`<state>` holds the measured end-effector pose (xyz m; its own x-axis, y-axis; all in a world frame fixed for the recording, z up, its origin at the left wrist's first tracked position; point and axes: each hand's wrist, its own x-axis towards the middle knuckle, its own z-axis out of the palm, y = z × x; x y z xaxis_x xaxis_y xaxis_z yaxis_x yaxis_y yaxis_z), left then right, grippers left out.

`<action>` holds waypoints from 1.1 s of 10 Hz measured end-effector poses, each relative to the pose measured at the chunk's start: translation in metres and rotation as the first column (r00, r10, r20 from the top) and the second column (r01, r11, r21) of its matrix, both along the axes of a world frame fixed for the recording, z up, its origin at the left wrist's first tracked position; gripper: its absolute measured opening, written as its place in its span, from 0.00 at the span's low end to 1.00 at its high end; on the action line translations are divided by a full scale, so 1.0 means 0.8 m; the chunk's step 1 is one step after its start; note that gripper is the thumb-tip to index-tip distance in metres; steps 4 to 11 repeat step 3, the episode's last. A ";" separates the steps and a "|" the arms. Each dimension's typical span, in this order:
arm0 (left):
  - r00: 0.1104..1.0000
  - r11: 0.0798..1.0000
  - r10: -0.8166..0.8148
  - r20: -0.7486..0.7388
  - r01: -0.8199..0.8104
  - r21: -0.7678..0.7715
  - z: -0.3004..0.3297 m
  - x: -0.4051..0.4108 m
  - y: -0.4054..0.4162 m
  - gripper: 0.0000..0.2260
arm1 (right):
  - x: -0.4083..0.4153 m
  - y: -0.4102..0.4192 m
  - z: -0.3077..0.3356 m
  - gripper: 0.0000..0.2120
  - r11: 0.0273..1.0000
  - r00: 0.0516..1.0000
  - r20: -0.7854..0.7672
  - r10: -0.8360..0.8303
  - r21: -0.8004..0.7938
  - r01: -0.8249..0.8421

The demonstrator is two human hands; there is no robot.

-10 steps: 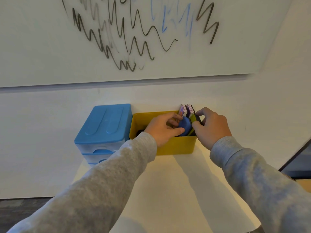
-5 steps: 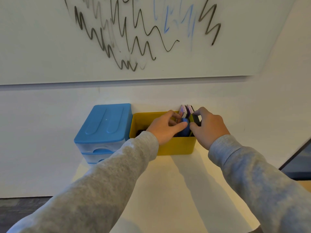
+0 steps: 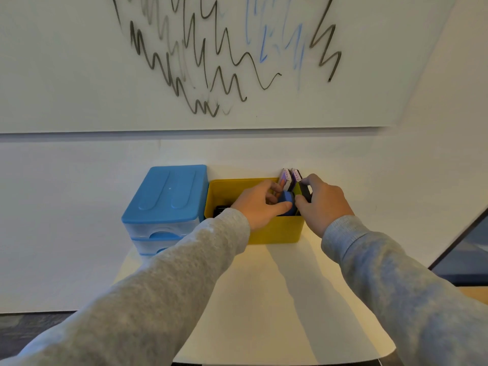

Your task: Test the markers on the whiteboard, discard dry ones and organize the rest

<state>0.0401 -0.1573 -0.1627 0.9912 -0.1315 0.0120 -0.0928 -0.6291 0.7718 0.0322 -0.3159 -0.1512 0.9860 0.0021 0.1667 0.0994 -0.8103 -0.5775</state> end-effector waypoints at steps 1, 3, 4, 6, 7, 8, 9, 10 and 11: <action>0.998 0.999 -0.022 0.064 0.021 0.028 0.005 -0.012 0.004 0.16 | -0.002 -0.003 -0.002 0.19 1.000 1.000 0.000 0.010 0.001 -0.010; 0.940 0.991 -0.042 0.339 -0.005 0.135 0.007 -0.047 0.027 0.12 | -0.019 -0.019 -0.003 0.28 0.997 0.996 0.049 0.081 0.004 -0.081; 0.940 0.991 -0.042 0.339 -0.005 0.135 0.007 -0.047 0.027 0.12 | -0.019 -0.019 -0.003 0.28 0.997 0.996 0.049 0.081 0.004 -0.081; 0.940 0.991 -0.042 0.339 -0.005 0.135 0.007 -0.047 0.027 0.12 | -0.019 -0.019 -0.003 0.28 0.997 0.996 0.049 0.081 0.004 -0.081; 0.940 0.991 -0.042 0.339 -0.005 0.135 0.007 -0.047 0.027 0.12 | -0.019 -0.019 -0.003 0.28 0.997 0.996 0.049 0.081 0.004 -0.081; 0.940 0.991 -0.042 0.339 -0.005 0.135 0.007 -0.047 0.027 0.12 | -0.019 -0.019 -0.003 0.28 0.997 0.996 0.049 0.081 0.004 -0.081; 0.940 0.991 -0.042 0.339 -0.005 0.135 0.007 -0.047 0.027 0.12 | -0.019 -0.019 -0.003 0.28 0.997 0.996 0.049 0.081 0.004 -0.081; 0.940 0.991 -0.042 0.339 -0.005 0.135 0.007 -0.047 0.027 0.12 | -0.019 -0.019 -0.003 0.28 0.997 0.996 0.049 0.081 0.004 -0.081; 0.940 0.991 -0.042 0.339 -0.005 0.135 0.007 -0.047 0.027 0.12 | -0.019 -0.019 -0.003 0.28 0.997 0.996 0.049 0.081 0.004 -0.081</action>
